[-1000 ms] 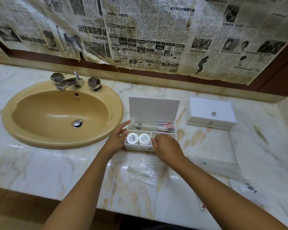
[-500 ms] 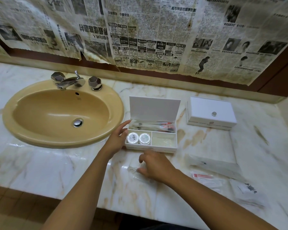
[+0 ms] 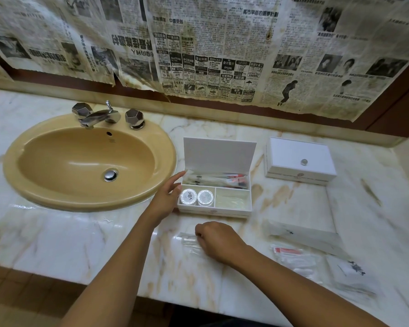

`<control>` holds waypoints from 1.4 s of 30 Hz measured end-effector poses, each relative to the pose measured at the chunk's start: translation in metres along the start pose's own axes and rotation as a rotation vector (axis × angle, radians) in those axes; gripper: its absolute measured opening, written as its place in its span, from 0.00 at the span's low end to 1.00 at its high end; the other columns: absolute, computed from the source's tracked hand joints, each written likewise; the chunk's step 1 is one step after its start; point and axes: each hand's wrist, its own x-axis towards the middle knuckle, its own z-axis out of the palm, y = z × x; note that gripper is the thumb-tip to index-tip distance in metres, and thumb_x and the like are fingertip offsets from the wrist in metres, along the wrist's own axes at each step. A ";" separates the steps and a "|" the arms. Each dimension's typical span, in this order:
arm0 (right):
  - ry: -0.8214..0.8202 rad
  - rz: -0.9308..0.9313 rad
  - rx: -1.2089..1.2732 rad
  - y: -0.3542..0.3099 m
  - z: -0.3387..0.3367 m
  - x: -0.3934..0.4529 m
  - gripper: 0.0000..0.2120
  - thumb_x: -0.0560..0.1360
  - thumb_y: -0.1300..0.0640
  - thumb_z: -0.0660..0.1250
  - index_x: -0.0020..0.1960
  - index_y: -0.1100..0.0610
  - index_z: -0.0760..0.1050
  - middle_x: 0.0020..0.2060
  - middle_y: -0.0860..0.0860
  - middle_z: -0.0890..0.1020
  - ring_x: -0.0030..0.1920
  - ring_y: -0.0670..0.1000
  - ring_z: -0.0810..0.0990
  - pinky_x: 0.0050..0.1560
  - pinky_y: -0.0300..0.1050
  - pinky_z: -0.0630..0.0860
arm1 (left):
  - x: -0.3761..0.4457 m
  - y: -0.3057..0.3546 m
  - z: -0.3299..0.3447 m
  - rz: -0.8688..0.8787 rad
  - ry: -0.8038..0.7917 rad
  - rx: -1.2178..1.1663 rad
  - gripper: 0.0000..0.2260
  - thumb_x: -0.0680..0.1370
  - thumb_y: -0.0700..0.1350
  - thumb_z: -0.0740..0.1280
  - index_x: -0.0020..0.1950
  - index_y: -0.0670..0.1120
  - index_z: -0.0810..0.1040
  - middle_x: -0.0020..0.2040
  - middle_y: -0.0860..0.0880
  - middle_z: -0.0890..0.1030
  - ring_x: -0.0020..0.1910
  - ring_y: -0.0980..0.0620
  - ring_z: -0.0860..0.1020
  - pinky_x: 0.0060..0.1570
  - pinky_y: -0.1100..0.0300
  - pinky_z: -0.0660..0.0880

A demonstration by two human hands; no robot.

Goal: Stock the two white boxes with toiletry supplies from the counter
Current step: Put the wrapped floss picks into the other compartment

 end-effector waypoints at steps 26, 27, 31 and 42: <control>0.198 0.379 -0.278 0.046 -0.064 0.011 0.14 0.70 0.67 0.61 0.53 0.56 0.77 0.54 0.53 0.74 0.56 0.56 0.70 0.55 0.49 0.64 | 0.001 0.000 0.001 0.003 0.019 0.002 0.17 0.84 0.46 0.57 0.71 0.61 0.69 0.59 0.51 0.77 0.58 0.55 0.74 0.50 0.69 0.68; 0.185 0.385 -0.273 0.046 -0.063 0.011 0.14 0.70 0.66 0.61 0.53 0.56 0.77 0.54 0.53 0.74 0.56 0.56 0.70 0.56 0.49 0.64 | 0.001 0.000 0.001 0.003 0.018 0.003 0.17 0.84 0.46 0.57 0.71 0.61 0.69 0.60 0.51 0.77 0.58 0.55 0.74 0.50 0.69 0.68; 0.158 0.394 -0.266 0.047 -0.060 0.012 0.16 0.71 0.66 0.62 0.56 0.55 0.77 0.57 0.53 0.74 0.58 0.55 0.70 0.58 0.49 0.64 | 0.000 0.000 0.001 -0.001 0.018 0.001 0.17 0.84 0.46 0.57 0.71 0.62 0.68 0.59 0.52 0.77 0.58 0.56 0.74 0.49 0.69 0.68; 0.081 0.336 0.091 0.036 -0.055 0.011 0.17 0.80 0.46 0.58 0.52 0.58 0.79 0.50 0.54 0.80 0.52 0.55 0.77 0.52 0.48 0.74 | 0.002 -0.003 0.000 -0.003 0.015 0.013 0.17 0.84 0.47 0.57 0.70 0.65 0.69 0.61 0.49 0.77 0.55 0.55 0.74 0.48 0.64 0.70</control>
